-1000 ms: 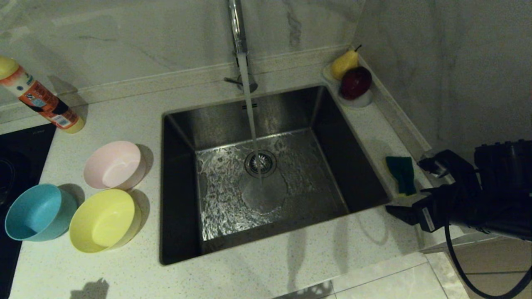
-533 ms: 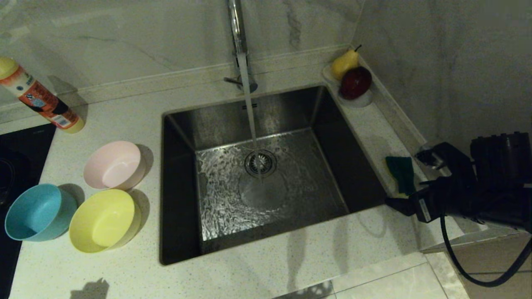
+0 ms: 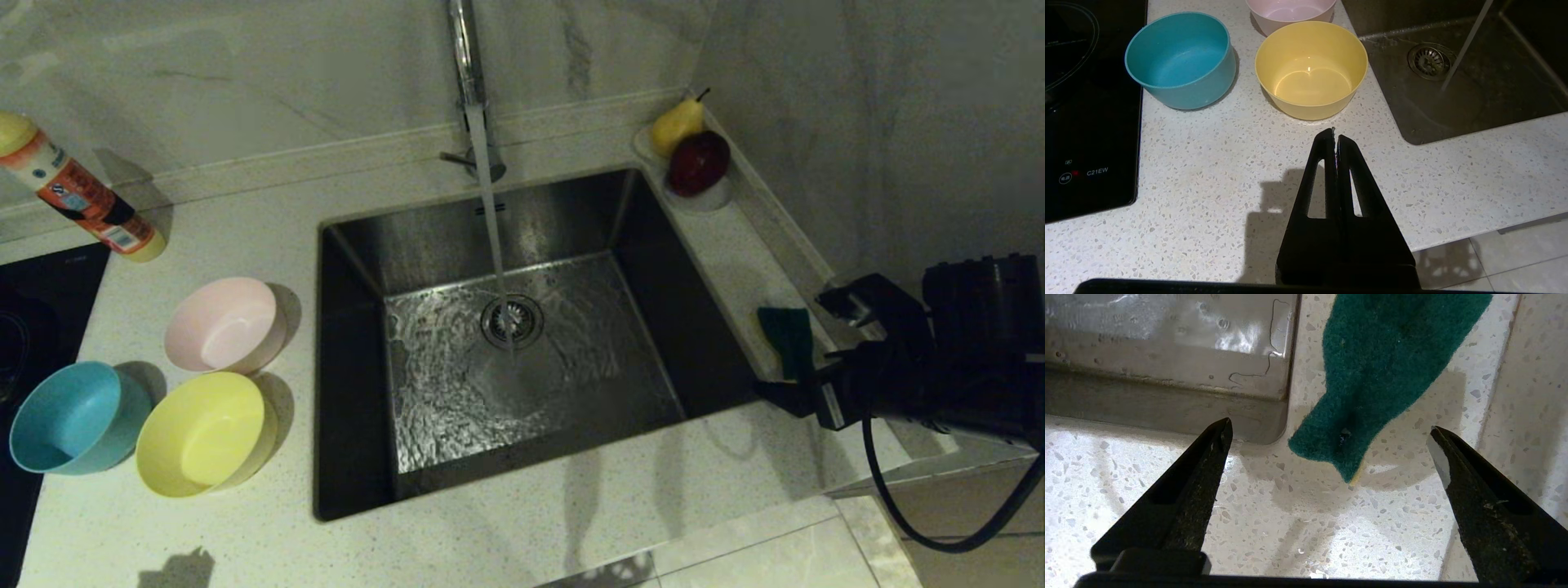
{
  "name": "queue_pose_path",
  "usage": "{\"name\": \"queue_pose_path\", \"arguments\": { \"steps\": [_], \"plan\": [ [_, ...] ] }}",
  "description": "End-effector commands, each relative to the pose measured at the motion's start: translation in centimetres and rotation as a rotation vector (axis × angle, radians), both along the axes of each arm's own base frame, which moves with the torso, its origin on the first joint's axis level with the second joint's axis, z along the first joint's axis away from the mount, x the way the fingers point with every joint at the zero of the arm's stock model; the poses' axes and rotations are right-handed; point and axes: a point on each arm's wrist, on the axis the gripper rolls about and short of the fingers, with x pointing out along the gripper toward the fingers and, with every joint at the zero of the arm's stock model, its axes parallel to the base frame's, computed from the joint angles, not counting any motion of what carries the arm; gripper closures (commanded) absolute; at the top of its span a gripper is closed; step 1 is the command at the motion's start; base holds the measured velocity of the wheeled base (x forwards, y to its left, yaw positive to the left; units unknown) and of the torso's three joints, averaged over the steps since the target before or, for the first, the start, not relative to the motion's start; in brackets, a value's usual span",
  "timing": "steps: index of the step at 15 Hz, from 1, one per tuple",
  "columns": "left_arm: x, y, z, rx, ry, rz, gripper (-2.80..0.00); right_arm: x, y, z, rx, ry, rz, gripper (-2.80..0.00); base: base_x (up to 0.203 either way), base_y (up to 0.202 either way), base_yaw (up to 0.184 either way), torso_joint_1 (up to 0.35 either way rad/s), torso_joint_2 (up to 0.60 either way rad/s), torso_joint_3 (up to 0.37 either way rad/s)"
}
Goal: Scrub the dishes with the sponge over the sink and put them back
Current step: Pick up a bowl and the sponge
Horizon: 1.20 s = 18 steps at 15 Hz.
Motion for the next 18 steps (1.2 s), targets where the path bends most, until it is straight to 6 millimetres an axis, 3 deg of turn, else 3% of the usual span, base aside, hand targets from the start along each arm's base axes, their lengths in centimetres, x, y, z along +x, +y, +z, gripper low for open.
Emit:
{"name": "queue_pose_path", "arguments": {
  "steps": [1,14,18],
  "plan": [
    [0.3,0.0,-1.1,-0.001,0.038,0.001,0.00,0.0,0.0,0.0,0.001,-0.001,-0.001,0.00,0.000,0.000,0.000,0.000,0.00,0.000],
    [0.3,0.0,-1.1,0.000,0.038,0.000,0.00,0.9,-0.2,-0.5,0.001,0.015,-0.013,0.00,0.000,0.000,0.000,0.000,0.00,0.000],
    [0.3,0.0,-1.1,0.001,0.038,0.000,0.00,-1.1,-0.4,2.0,0.016,-0.064,-0.005,0.00,0.000,0.000,0.000,0.000,0.00,0.000]
  ]
}}
